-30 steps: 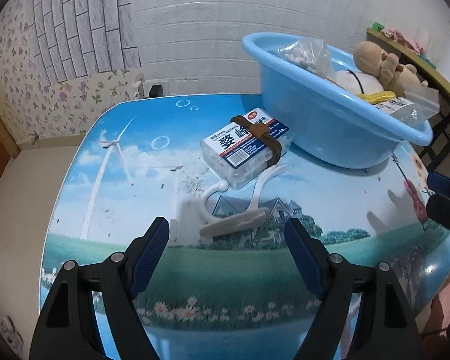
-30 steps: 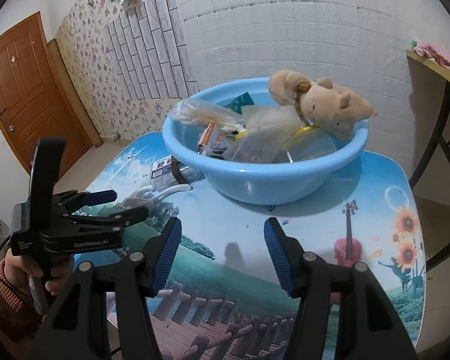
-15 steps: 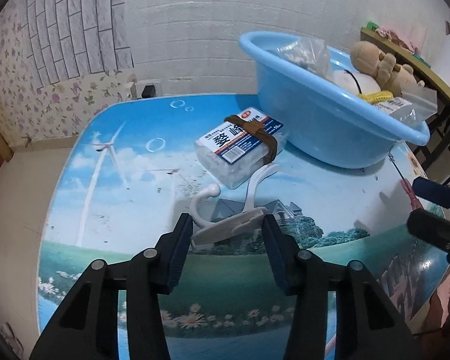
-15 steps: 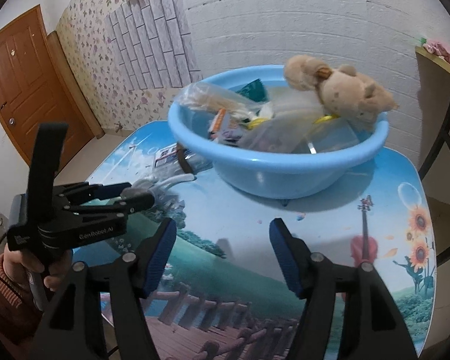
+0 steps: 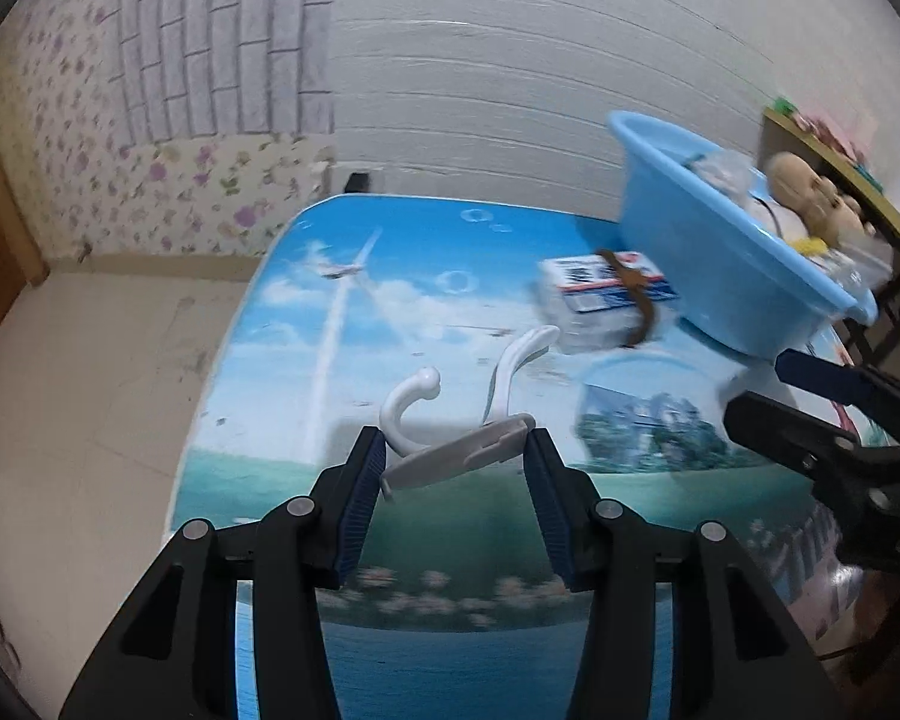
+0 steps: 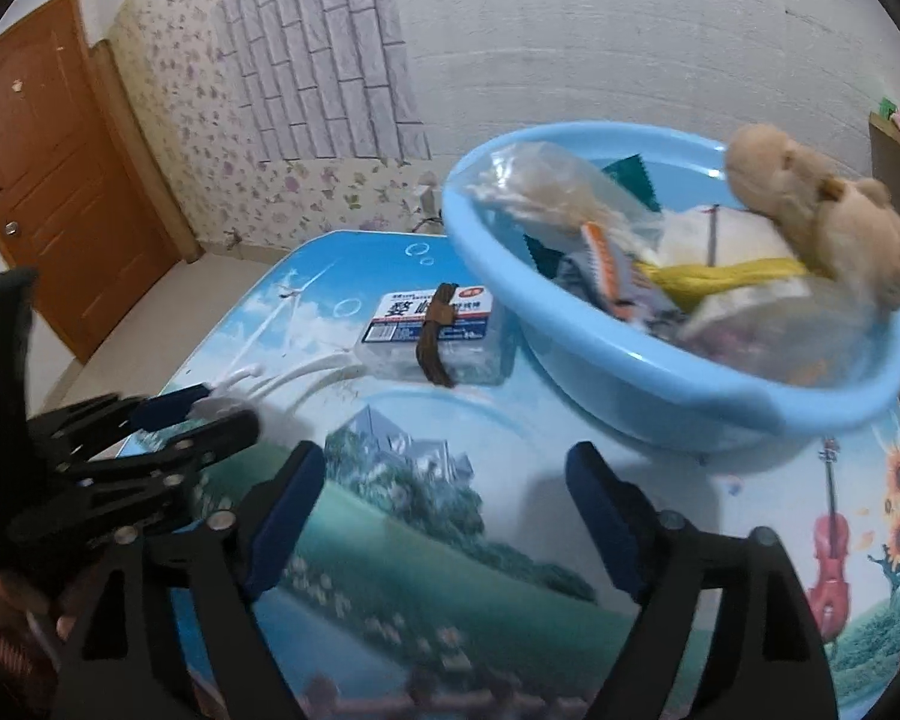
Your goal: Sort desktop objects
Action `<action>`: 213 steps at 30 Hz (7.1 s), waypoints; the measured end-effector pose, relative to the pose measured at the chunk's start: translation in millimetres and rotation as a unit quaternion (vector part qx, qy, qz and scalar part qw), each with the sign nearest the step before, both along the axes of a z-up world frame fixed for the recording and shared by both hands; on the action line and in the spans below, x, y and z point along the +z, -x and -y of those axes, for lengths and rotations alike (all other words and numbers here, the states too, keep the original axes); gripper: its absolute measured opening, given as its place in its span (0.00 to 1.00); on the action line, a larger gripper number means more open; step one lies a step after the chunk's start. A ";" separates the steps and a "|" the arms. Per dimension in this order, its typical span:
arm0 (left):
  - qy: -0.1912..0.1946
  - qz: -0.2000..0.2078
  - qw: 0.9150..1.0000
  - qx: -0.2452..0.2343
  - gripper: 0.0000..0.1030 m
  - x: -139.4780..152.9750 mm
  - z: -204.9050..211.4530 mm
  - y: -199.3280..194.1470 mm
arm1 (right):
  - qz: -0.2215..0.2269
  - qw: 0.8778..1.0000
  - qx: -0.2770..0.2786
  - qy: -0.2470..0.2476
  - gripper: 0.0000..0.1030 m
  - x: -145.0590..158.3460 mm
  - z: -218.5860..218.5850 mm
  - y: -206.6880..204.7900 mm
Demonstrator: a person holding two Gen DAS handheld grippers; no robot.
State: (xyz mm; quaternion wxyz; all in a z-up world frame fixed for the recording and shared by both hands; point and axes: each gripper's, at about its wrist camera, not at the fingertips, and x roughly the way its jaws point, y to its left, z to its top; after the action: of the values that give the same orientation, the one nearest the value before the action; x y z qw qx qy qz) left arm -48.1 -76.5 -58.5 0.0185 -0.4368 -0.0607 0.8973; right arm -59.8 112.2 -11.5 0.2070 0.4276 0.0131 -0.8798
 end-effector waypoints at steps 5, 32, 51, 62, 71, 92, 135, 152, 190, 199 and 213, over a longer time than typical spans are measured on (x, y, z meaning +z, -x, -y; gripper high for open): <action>0.001 0.003 1.000 0.014 0.46 -5.8 19.9 5.7 | -0.002 0.999 -0.034 -0.020 0.86 -4.1 24.2 19.9; -0.013 0.004 1.000 0.008 0.46 -10.3 30.6 15.6 | 0.054 0.992 -0.055 -0.100 0.78 -25.4 52.1 57.1; -0.021 0.020 0.996 -0.089 0.46 12.4 -73.2 0.9 | 0.039 0.995 -0.083 -0.035 0.78 2.6 -86.2 -16.1; -0.013 0.027 0.996 -0.081 0.46 12.4 -116.3 -10.8 | 0.036 0.990 -0.136 -0.022 0.78 -5.8 -178.8 -33.9; 0.030 0.053 0.996 -0.066 0.57 4.2 -128.4 -10.1 | 0.033 0.994 -0.092 -0.041 0.79 -14.9 -172.5 -39.2; 0.060 0.070 0.994 -0.057 0.93 -13.5 -145.4 0.8 | 0.032 0.994 -0.072 -0.074 0.87 -31.0 -165.4 -23.5; 0.027 -0.098 0.995 -0.009 0.51 98.5 -91.8 -12.0 | -0.111 0.990 0.086 0.008 0.80 69.5 -119.4 -46.0; 0.023 -0.103 0.988 -0.115 0.53 106.1 -167.8 87.1 | -0.120 0.993 0.003 0.017 0.80 81.5 -154.9 8.1; 0.069 -0.195 0.978 -0.023 1.00 111.4 -73.8 49.1 | -0.119 0.992 -0.013 -0.026 0.86 92.5 -81.8 63.7; 0.095 -0.150 0.984 -0.031 1.00 111.1 -74.1 38.3 | -0.136 0.990 -0.038 -0.001 0.95 105.0 -92.8 39.0; 0.065 -0.164 0.984 -0.036 1.00 139.6 -84.6 3.8 | -0.167 0.983 -0.077 0.002 0.99 133.6 -115.3 2.8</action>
State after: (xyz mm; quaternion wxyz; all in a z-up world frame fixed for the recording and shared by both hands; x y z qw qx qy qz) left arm -51.9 8.1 81.1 0.0320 -0.2859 0.0172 0.9576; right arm -62.7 227.5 122.1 0.1344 0.2736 0.0125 -0.9523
